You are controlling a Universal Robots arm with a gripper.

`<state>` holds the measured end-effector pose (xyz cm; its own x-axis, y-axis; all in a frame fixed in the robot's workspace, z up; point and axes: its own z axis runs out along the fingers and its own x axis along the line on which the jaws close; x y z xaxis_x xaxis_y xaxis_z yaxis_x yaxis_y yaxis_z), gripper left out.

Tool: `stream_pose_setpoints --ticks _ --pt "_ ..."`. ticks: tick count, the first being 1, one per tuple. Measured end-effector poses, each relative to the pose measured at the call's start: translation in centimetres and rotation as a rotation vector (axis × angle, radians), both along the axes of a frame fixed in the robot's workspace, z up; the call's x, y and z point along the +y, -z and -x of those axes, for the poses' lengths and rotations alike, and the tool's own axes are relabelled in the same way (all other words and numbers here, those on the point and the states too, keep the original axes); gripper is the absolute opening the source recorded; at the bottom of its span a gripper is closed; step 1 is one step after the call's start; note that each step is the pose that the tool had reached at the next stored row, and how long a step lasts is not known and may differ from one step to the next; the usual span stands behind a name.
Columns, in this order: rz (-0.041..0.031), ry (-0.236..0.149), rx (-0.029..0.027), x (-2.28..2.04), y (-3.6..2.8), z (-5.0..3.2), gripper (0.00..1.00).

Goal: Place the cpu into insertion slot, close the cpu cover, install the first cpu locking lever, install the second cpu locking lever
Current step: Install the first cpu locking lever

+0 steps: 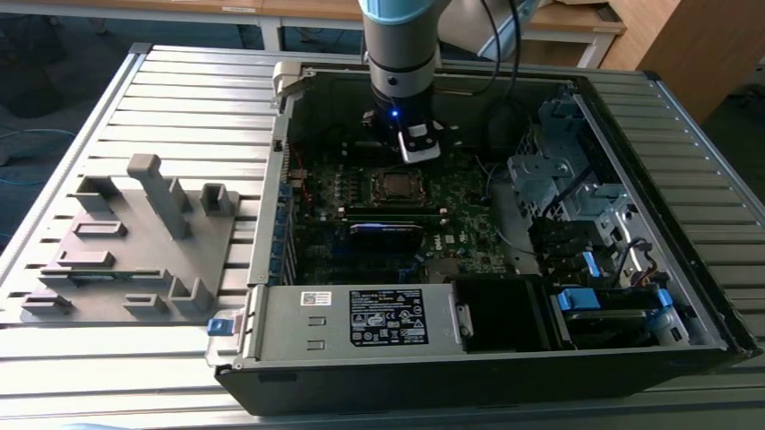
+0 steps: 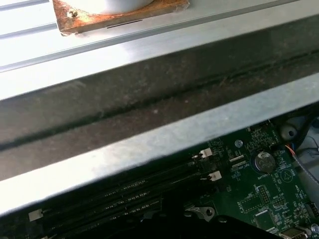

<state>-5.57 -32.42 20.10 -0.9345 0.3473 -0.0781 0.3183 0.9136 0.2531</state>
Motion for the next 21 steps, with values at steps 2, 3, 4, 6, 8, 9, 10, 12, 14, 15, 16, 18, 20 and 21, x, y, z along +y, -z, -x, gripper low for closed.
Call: stream_pose_setpoints --ticks 2,3,4,6,8,9,10,12,14,15,16,18,20,21 --pt "-0.0005 0.001 -0.0001 0.01 0.01 0.15 0.11" --pt "-0.0006 0.001 -0.0002 0.01 0.03 0.2 0.11" --pt "-0.0005 0.001 -0.0002 0.01 0.08 0.23 0.11" --pt "-0.0003 0.001 -0.0008 0.01 0.27 0.24 0.11" --pt "-0.0002 0.002 -0.0016 0.01 0.41 0.24 0.11" --pt "-0.0002 0.002 -0.0018 0.02 0.46 0.24 0.11" --pt "0.0001 0.002 -0.0017 0.01 0.47 0.24 0.11" --pt "0.0009 0.002 -0.0017 0.02 0.49 0.24 0.11" --pt "0.0021 0.002 -0.0018 0.02 0.5 0.24 0.11" --pt "0.0026 0.002 -0.0019 0.02 0.5 0.23 0.11" --pt "0.0035 0.002 -0.0019 0.02 0.5 0.21 0.11" --pt "0.0064 0.002 -0.002 0.02 0.53 0.18 0.11" --pt "0.0107 0.002 -0.0018 0.02 0.56 0.14 0.11" --pt "0.0129 0.002 -0.0019 0.02 0.58 0.11 0.11"
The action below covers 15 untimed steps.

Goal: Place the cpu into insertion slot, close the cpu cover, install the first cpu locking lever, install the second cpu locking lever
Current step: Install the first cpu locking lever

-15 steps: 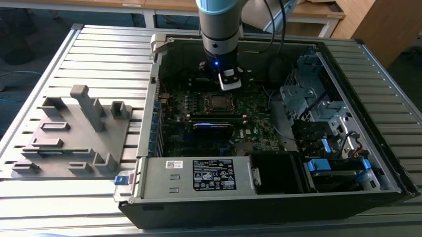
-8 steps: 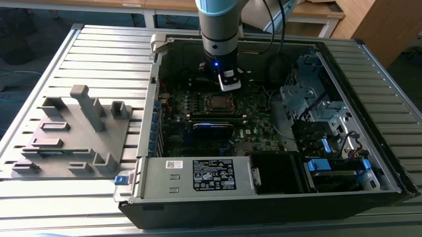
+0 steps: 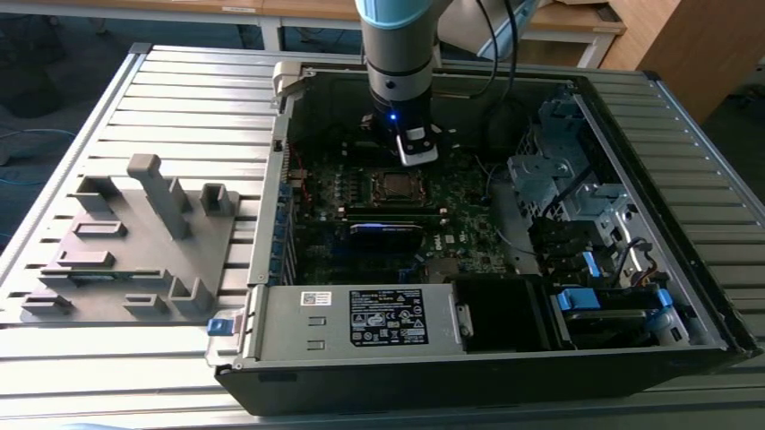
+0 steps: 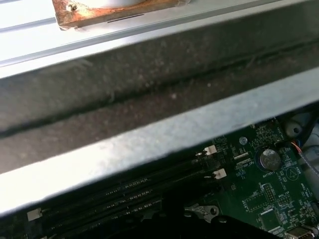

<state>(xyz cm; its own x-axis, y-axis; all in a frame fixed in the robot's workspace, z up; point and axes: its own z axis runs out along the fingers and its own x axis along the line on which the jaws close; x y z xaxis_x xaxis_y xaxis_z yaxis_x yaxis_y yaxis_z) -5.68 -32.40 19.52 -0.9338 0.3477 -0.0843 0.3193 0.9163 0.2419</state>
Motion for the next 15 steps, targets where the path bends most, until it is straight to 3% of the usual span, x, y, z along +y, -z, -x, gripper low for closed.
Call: stream_pose_setpoints --ticks 9,15 --pt "0.029 0.0 0.0 0.0 0.21 -0.18 0.11" --pt "0.0291 0.0 0.0 0.03 0.22 -0.18 0.11"
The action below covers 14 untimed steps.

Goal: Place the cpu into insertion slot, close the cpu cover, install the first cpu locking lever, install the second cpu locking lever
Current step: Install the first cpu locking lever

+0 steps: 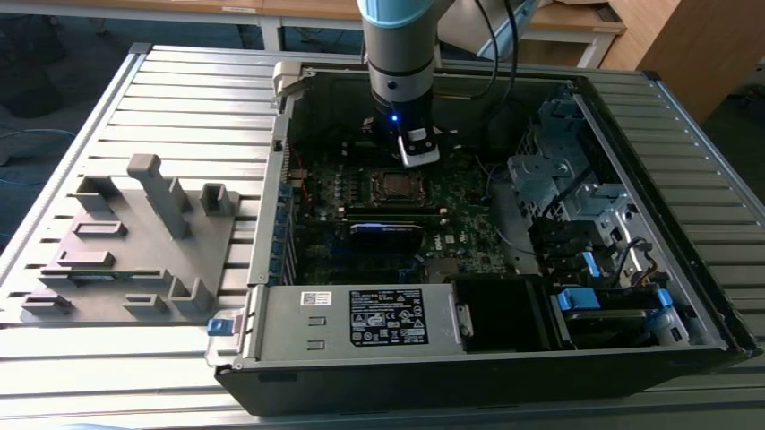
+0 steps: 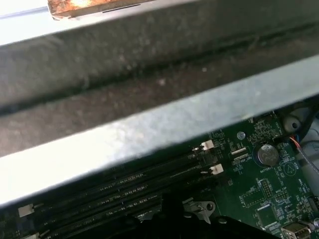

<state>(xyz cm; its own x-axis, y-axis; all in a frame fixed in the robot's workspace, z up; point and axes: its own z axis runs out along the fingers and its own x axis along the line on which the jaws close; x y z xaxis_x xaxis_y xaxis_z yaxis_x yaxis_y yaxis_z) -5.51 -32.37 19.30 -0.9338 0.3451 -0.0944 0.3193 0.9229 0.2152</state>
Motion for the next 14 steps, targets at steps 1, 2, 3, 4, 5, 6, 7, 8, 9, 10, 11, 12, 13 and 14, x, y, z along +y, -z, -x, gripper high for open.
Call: stream_pose_setpoints --ticks 1,2,3,4,5,6,7,8,9,10,11,12,13,14 --pt "-0.0001 0.0 0.0 0.0 -0.01 0.0 0.11" --pt "0.0002 0.0 0.0002 0.0 -0.07 0.0 0.11" --pt "-0.0001 0.0 0.0001 0.01 -0.15 0.0 0.11" --pt "-0.0001 0.0 0.0 0.01 -0.26 0.0 0.11" --pt "0.0 0.0 0.0 0.01 -0.38 0.0 0.11" --pt "0.0 0.0 0.0 0.0 -0.51 0.0 0.11" --pt "-0.0001 0.0 -0.0001 0.01 -0.66 0.0 0.11" --pt "-0.0003 0.0 -0.0002 0.01 -0.79 0.0 0.11" --pt "-0.0005 0.0 -0.0001 0.0 -0.86 0.0 0.11" --pt "-0.0012 0.0 -0.0001 0.01 -0.87 0.0 0.11" --pt "-0.0022 0.0 -0.0001 0.01 -0.87 0.0 0.11" --pt "-0.0035 0.0 -0.0002 0.02 -0.87 0.0 0.11" --pt "-0.0051 0.0 0.0 0.06 -0.88 0.01 0.11" --pt "-0.0065 0.001 0.0 0.1 -0.88 0.02 0.11"
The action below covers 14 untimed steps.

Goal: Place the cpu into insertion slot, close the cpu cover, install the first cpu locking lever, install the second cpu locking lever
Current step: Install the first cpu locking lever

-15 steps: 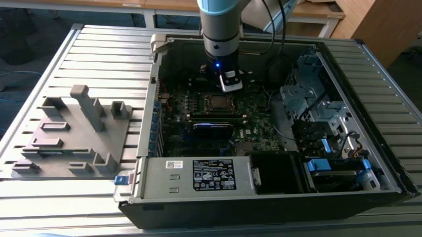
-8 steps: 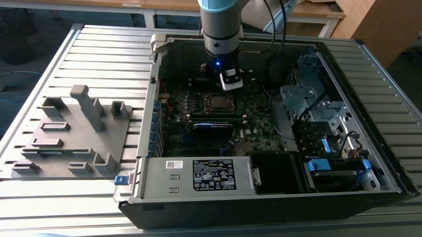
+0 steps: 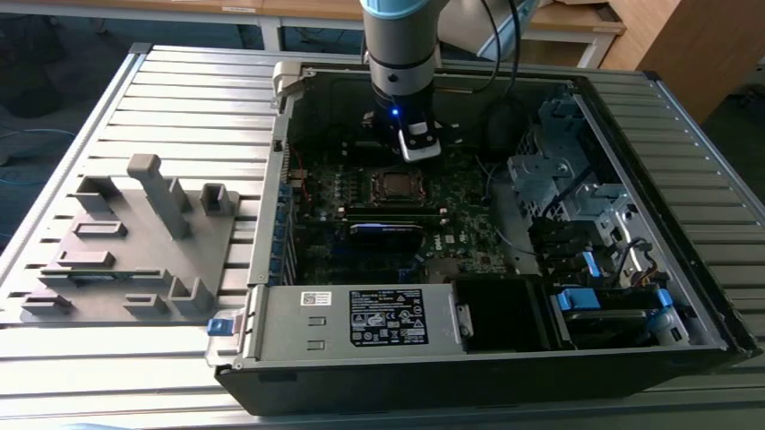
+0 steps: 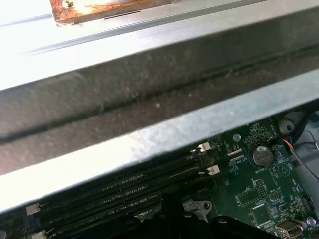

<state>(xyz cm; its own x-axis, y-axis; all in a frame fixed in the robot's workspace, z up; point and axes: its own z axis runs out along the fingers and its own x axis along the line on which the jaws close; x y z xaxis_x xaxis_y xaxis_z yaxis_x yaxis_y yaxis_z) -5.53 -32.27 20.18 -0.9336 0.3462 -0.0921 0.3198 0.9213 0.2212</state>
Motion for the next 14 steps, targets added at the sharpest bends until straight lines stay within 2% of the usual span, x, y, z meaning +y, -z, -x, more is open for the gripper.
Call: stream_pose_setpoints --ticks 5,10,14 --pt "-0.0053 0.002 -0.0002 0.23 0.0 0.07 0.11" --pt "-0.0064 0.002 -0.0005 0.24 0.0 0.13 0.11" --pt "-0.0066 0.002 -0.0075 0.25 0.09 0.26 0.11"
